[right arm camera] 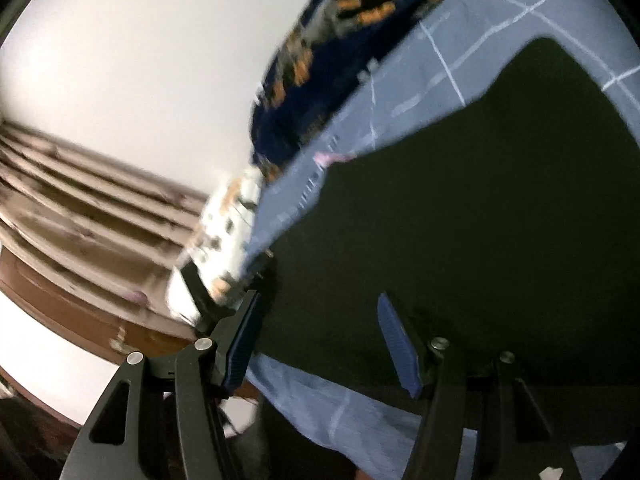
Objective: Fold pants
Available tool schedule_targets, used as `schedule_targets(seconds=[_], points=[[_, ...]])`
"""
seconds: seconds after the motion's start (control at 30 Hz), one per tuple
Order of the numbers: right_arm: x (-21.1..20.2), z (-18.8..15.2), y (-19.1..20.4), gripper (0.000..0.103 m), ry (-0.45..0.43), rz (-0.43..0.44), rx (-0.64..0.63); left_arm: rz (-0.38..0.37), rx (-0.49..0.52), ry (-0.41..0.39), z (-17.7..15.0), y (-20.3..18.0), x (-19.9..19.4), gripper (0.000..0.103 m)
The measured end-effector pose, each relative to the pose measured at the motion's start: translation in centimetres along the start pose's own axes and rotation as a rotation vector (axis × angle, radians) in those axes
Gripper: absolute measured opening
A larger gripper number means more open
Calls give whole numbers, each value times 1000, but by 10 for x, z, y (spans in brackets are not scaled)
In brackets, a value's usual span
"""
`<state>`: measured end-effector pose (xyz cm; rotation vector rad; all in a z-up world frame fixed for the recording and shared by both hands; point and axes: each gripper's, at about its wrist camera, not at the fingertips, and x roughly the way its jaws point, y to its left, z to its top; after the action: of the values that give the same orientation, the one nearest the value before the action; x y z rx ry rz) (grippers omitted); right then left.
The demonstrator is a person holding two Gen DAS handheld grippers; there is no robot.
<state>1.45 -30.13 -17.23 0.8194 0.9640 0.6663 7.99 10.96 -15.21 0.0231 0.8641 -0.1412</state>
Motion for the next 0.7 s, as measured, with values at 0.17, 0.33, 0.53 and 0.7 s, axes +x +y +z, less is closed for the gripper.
schedule_targets(seconds=[0.17, 0.33, 0.53, 0.7], points=[[21, -9, 6, 51, 75, -76, -71, 0, 0, 0, 0, 0, 0, 80], [8, 3, 1, 51, 21, 12, -20, 1, 0, 0, 0, -2, 1, 81], [-44, 46, -28, 49, -150, -49, 24, 0, 1, 0, 0, -4, 1, 82], [-60, 83, -57, 47, -158, -92, 60, 0, 0, -1, 0, -2, 1, 83]])
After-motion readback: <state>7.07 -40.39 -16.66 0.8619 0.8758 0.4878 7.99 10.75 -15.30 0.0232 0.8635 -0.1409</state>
